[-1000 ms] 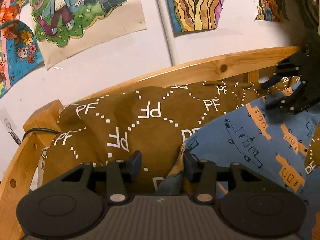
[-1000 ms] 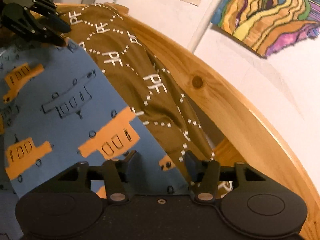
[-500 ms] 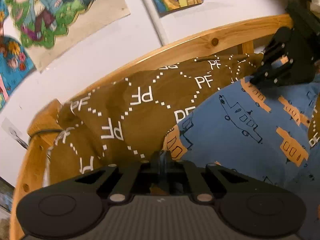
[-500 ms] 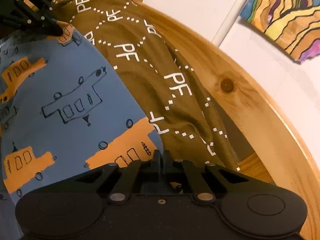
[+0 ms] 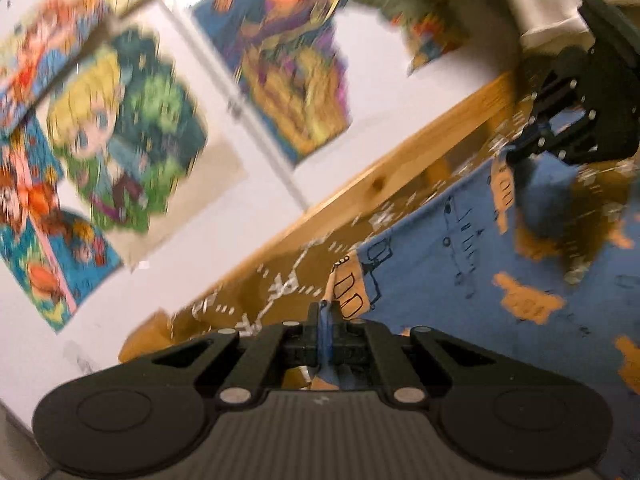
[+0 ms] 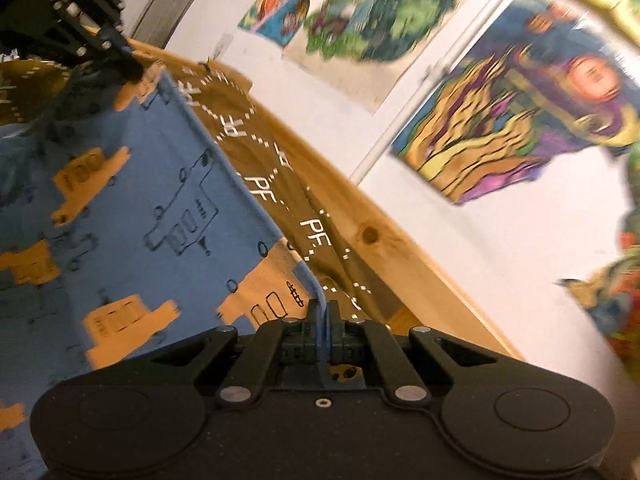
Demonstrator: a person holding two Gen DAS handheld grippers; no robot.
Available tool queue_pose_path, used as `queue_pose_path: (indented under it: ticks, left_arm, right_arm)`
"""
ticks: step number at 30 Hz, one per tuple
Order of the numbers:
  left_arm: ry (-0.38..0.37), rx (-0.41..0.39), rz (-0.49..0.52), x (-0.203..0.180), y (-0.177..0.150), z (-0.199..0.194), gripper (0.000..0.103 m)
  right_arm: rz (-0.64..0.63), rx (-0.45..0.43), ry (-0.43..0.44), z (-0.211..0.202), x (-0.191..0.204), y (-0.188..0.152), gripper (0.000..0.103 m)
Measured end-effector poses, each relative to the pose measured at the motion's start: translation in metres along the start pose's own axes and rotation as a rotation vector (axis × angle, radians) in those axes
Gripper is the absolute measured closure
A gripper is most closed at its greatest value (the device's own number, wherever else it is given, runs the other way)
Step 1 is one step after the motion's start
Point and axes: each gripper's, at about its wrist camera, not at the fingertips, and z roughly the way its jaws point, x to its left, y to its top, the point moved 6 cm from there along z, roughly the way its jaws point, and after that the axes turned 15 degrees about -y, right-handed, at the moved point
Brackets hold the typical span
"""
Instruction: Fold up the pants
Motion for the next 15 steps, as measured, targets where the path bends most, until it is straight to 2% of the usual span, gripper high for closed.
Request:
queue_pose_path:
  ticks: [3,5,9,13,15]
  left_arm:
    - [-0.024,-0.046,0.108,-0.03,-0.003,-0.026,0.101]
    - [-0.058,-0.041,0.19,-0.053,-0.01,-0.039,0.101]
    - [-0.147,0.012,0.32,-0.093,-0.034,-0.05,0.101]
    - [-0.216,0.086,0.457,-0.13,-0.067,-0.045,0.101]
    - [-0.238,0.121,0.477,-0.143,-0.082,-0.039,0.101]
  right_arm:
    - [-0.003,-0.034,-0.056,-0.048,0.007,-0.012,0.103]
    - [-0.004,-0.043,-0.073,-0.078,0.014,-0.022,0.103]
    - [-0.028,-0.04,-0.085,-0.13,0.037,-0.043,0.103]
    - [-0.05,0.003,-0.048,-0.167,0.067,-0.067,0.103]
    - [-0.06,0.022,-0.028,-0.178,0.084,-0.078,0.103]
